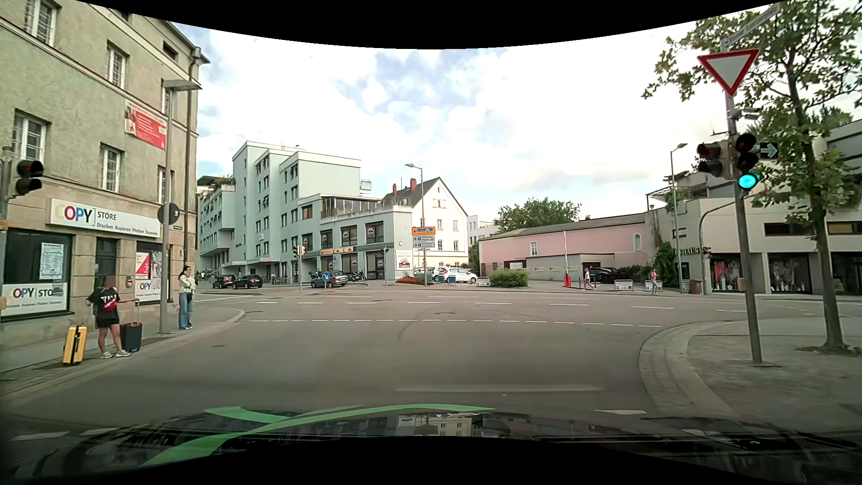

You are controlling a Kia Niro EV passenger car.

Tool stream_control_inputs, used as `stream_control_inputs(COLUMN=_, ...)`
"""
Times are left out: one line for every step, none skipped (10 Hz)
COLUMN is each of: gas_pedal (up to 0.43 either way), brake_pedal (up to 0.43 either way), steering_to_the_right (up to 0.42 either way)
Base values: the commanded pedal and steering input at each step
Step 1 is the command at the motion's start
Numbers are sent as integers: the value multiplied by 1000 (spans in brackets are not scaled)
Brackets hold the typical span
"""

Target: Follow the waypoints while adhering to traffic rules and regulations

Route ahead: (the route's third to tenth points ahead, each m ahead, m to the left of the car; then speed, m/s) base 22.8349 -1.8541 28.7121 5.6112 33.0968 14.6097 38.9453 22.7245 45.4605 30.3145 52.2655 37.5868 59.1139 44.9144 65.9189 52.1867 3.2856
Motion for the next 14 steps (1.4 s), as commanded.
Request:
stream_control_inputs(gas_pedal=461, brake_pedal=0, steering_to_the_right=39)
stream_control_inputs(gas_pedal=461, brake_pedal=0, steering_to_the_right=37)
stream_control_inputs(gas_pedal=461, brake_pedal=0, steering_to_the_right=34)
stream_control_inputs(gas_pedal=449, brake_pedal=0, steering_to_the_right=33)
stream_control_inputs(gas_pedal=449, brake_pedal=0, steering_to_the_right=33)
stream_control_inputs(gas_pedal=429, brake_pedal=0, steering_to_the_right=31)
stream_control_inputs(gas_pedal=409, brake_pedal=0, steering_to_the_right=24)
stream_control_inputs(gas_pedal=398, brake_pedal=0, steering_to_the_right=17)
stream_control_inputs(gas_pedal=350, brake_pedal=0, steering_to_the_right=8)
stream_control_inputs(gas_pedal=319, brake_pedal=0, steering_to_the_right=4)
stream_control_inputs(gas_pedal=311, brake_pedal=0, steering_to_the_right=4)
stream_control_inputs(gas_pedal=311, brake_pedal=0, steering_to_the_right=4)
stream_control_inputs(gas_pedal=311, brake_pedal=0, steering_to_the_right=0)
stream_control_inputs(gas_pedal=311, brake_pedal=0, steering_to_the_right=-4)
